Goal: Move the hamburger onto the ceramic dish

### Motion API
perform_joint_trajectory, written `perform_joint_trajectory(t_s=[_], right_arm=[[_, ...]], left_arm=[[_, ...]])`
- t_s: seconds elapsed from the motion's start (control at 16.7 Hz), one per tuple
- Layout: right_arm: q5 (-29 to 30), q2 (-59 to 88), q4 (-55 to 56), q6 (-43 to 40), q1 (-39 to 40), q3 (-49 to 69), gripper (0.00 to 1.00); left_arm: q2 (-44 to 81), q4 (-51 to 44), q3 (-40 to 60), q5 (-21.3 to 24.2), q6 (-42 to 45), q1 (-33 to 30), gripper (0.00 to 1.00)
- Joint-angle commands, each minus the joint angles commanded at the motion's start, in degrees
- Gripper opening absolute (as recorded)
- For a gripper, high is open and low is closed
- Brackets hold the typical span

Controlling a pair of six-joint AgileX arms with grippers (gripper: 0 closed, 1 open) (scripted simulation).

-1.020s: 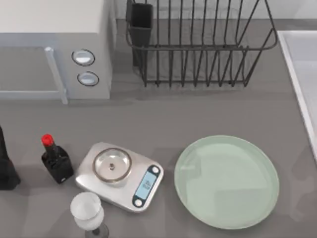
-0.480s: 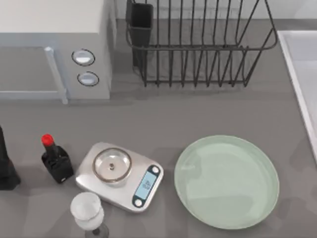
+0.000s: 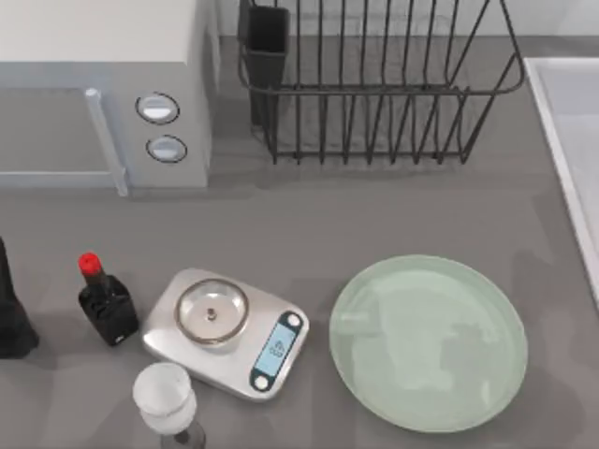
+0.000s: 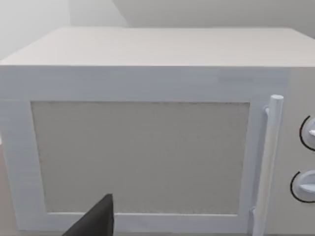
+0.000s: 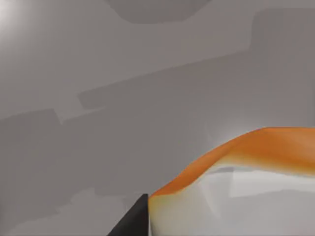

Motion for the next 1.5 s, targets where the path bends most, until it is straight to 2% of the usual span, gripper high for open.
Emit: perform_joint_trajectory(t_s=[0.48, 0.72, 0.96, 1.32, 1.5], right_arm=[[0.0, 16.7, 0.5, -44.7, 19.4, 13.2, 0.00], [0.2, 22.3, 2.0, -60.7, 27.5, 18.6, 0.00], [0.5, 24.8, 3.2, -67.7, 31.6, 21.5, 0.00], [0.4, 24.7, 3.4, -67.9, 31.6, 21.3, 0.00], [0.5, 26.1, 7.4, -68.5, 32.1, 18.8, 0.00]], left_arm=[[0.0, 0.0, 0.0, 0.0, 0.0, 0.0, 1.00], [0.0, 0.0, 0.0, 0.0, 0.0, 0.0, 1.00], [0.0, 0.0, 0.0, 0.0, 0.0, 0.0, 1.00], [0.0, 0.0, 0.0, 0.0, 0.0, 0.0, 1.00], [0.0, 0.0, 0.0, 0.0, 0.0, 0.0, 1.00]])
